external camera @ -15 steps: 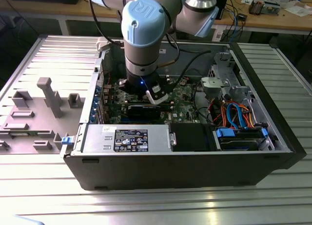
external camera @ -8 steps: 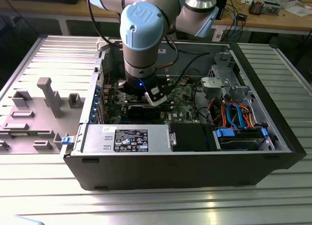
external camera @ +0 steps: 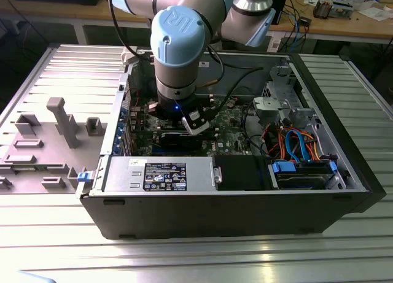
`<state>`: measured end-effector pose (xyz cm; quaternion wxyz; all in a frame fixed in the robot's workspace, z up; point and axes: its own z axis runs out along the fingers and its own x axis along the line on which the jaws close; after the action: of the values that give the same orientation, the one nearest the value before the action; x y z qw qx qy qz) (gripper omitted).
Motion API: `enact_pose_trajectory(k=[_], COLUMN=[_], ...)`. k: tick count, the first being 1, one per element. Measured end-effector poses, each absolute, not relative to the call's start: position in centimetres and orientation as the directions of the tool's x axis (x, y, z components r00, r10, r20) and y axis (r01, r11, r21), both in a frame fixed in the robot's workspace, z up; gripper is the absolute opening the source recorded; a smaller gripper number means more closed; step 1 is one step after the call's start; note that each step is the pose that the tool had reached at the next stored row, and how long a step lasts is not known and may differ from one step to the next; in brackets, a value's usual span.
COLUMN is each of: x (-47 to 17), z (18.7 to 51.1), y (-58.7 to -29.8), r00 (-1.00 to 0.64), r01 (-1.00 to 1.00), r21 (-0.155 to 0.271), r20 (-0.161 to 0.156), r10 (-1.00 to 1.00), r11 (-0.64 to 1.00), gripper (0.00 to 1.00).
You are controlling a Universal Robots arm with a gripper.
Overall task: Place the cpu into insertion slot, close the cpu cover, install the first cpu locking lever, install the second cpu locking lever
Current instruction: 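Install the second cpu locking lever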
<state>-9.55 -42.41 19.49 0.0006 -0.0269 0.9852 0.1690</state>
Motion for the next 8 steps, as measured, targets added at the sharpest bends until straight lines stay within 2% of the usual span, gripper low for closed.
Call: enact_pose_trajectory(k=[2, 8], x=[-9.6, -9.6], z=[19.5, 20.9], y=[-42.4, -42.4], r00=[-0.999, -0.999], r01=[-0.053, -0.053], r21=[0.316, 0.315], r20=[-0.009, -0.009], r10=[-0.053, -0.053], r11=[0.947, 0.947], gripper=[0.11, 0.11])
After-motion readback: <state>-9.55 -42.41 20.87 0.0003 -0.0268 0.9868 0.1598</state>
